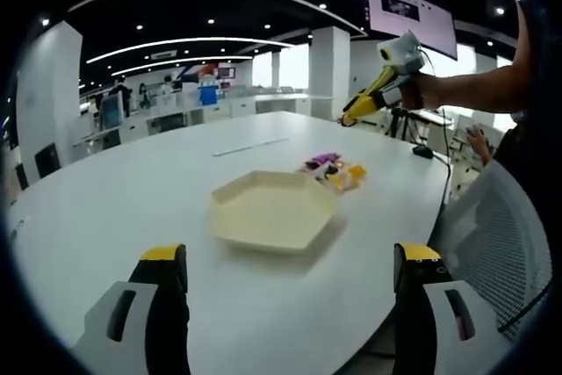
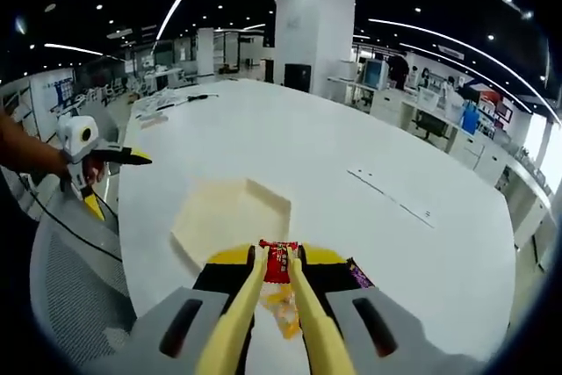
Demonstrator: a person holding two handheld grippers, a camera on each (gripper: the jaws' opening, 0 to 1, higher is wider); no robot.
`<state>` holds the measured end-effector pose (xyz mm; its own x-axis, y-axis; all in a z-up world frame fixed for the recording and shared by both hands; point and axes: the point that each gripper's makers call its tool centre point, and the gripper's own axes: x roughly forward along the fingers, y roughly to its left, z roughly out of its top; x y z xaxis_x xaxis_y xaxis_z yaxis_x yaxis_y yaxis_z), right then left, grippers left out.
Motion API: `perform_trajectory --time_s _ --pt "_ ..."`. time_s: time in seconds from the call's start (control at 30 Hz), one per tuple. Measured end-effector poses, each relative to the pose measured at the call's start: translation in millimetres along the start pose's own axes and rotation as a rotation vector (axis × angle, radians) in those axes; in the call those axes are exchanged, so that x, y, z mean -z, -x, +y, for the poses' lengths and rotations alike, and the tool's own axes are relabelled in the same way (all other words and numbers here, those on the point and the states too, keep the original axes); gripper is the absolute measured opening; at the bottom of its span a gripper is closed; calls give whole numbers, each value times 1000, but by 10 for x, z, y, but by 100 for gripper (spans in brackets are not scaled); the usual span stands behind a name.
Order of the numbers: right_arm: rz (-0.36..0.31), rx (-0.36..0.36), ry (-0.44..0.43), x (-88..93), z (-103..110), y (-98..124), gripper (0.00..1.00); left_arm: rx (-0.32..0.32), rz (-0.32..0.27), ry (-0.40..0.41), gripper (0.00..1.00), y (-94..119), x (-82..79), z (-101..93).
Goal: Place the target food into the container with the food tongs after gripping and lifting it, then release it inside without dropping or visibly crushing the food.
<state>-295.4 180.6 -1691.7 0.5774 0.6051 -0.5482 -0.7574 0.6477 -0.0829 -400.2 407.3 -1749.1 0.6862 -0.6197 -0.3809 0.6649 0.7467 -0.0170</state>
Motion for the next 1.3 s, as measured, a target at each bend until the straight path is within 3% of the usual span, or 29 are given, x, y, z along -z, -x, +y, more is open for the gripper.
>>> perform_trajectory --time_s 0.53,1.3 --pt "-38 -71 27 -311 334 -395 19 7 10 -12 94 -7 18 -18" --pt "-71 -131 50 -474 672 -720 20 4 14 -16 93 -8 24 -18"
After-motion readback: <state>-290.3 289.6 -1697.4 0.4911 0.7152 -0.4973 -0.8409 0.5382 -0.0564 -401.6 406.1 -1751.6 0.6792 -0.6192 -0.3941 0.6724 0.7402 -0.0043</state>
